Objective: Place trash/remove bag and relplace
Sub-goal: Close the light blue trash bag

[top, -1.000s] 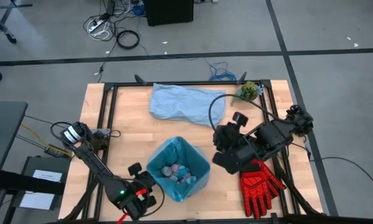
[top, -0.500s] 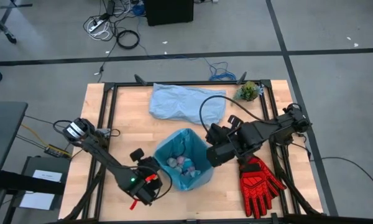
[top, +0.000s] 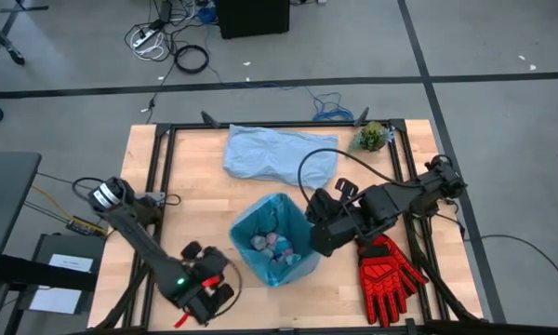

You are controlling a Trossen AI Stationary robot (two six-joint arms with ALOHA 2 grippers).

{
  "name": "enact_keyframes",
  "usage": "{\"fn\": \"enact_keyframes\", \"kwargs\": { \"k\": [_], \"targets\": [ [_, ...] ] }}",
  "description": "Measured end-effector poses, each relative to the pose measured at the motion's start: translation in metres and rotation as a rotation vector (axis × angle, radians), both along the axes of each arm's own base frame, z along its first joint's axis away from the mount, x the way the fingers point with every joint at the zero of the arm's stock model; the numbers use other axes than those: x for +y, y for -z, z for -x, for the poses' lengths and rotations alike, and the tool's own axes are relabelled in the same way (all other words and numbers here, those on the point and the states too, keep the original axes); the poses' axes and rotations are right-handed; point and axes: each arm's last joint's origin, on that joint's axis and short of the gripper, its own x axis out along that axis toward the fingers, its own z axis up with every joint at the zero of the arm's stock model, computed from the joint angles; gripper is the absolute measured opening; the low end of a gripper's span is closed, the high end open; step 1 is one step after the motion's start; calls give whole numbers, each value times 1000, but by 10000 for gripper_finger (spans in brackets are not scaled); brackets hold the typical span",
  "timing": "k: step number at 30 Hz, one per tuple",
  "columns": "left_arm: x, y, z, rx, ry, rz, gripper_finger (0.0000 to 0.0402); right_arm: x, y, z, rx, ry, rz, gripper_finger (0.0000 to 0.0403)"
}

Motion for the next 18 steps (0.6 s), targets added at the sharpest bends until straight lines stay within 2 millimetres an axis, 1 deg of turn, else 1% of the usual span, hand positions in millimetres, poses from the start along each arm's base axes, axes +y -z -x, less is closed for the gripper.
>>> {"fn": "enact_keyframes", "kwargs": {
  "k": [2, 5, 7, 10, 13, 15, 18],
  "targets": [
    [-9, -1, 6, -116, -103, 54, 92, -2, -2, -2, -13, -14, 3, 1],
    [-16, -4, 10, -330, -249, 97, 92, -9, -4, -6, -26, -29, -7, 1],
    [-18, -1, 7, -403, -276, 131, 92, -14, -6, -11, -35, -53, -37, 1],
    [-15, 8, -1, -474, -311, 163, 92, -24, -7, -19, -29, -137, -135, 1],
    [-9, 23, -8, -564, -359, 210, 92, -31, -9, -26, -41, -209, -226, 1],
    [-4, 33, -11, -606, -388, 233, 92, -35, -10, -27, -45, -228, -237, 1],
    [5, 46, -14, -624, -418, 249, 92, -41, -12, -24, -32, -235, -223, 3]
  ]
}}
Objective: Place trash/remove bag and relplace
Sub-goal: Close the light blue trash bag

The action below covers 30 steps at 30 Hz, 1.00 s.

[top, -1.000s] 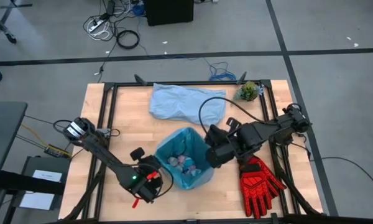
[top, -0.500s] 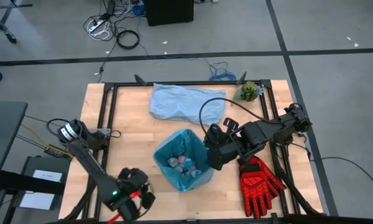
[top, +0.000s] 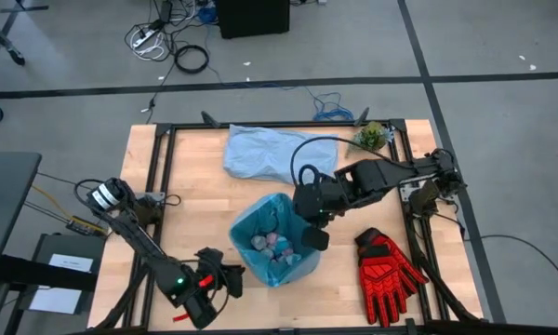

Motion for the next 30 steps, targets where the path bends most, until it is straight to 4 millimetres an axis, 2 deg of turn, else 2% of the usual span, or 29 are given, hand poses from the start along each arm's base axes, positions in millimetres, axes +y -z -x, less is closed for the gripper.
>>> {"fn": "enact_keyframes", "kwargs": {
  "k": [4, 10, 17, 24, 30],
  "targets": [
    [11, 15, -1, -47, -35, 10, 96, -3, -2, 8, 30, -23, 24, 19],
    [21, 28, 8, -21, -29, -22, 113, -9, -9, 20, 50, -18, 42, 50],
    [37, 23, 16, -35, -43, -52, 125, -15, -19, 30, 21, -8, 37, 64],
    [58, 19, 31, -95, -72, -13, 127, -17, -19, 31, 32, -2, 42, 73],
    [57, 22, 32, -98, -56, 50, 127, -18, -19, 31, 31, 0, 40, 80]
  ]
}}
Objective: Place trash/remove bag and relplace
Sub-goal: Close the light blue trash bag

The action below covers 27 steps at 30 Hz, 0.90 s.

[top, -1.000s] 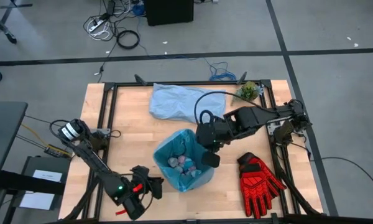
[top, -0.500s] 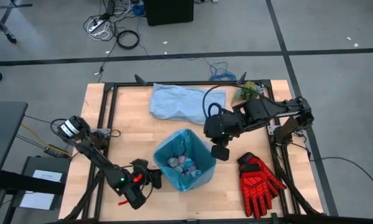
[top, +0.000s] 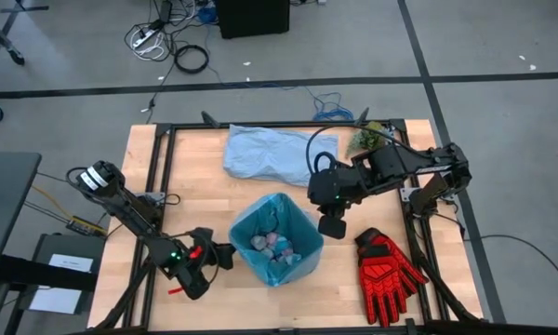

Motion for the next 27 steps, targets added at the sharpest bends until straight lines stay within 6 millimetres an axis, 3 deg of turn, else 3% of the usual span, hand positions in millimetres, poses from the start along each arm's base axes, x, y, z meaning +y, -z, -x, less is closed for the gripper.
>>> {"fn": "enact_keyframes", "kwargs": {
  "k": [27],
  "targets": [
    [10, 4, -17, 51, -12, 85, 126, -4, 0, -2, -10, 29, -10, 80]
  ]
}}
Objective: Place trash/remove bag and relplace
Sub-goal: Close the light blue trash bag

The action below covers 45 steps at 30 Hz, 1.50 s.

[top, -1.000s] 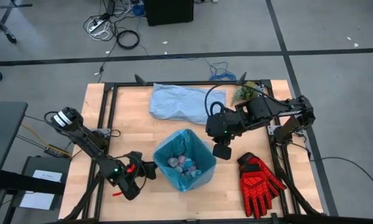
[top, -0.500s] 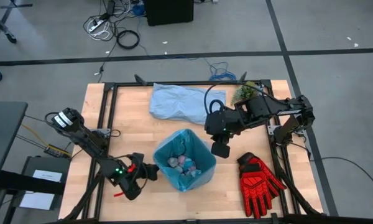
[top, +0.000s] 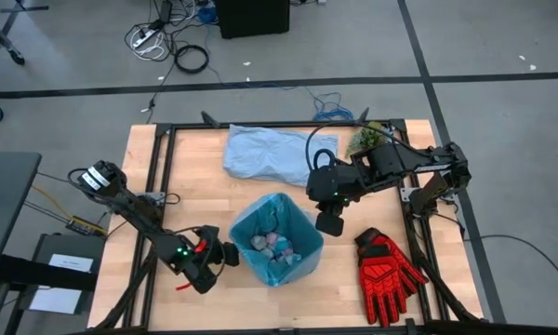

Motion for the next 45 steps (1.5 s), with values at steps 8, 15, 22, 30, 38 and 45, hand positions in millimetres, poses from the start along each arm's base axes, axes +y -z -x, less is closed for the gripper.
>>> {"fn": "enact_keyframes", "kwargs": {
  "k": [8, 15, 22, 30, 38, 45],
  "targets": [
    [-1, 7, -6, 9, 3, 24, 124, 0, 0, 0, 2, 3, -7, 76],
    [1, 8, -6, 28, 8, 3, 32, 0, 0, 0, 5, 3, -7, 75],
    [-1, 7, -4, 29, 33, -6, 4, 0, 1, 1, 11, 3, -5, 75],
    [-22, -22, 14, -14, 140, 20, 2, -2, 4, 6, 71, 15, 21, 70],
    [-32, -67, 39, 18, 234, -6, 1, 1, 4, 6, 71, 1, 17, 33],
    [-38, -110, 48, 54, 278, -63, 1, 23, -3, 1, -34, -169, -110, 2]
  ]
}}
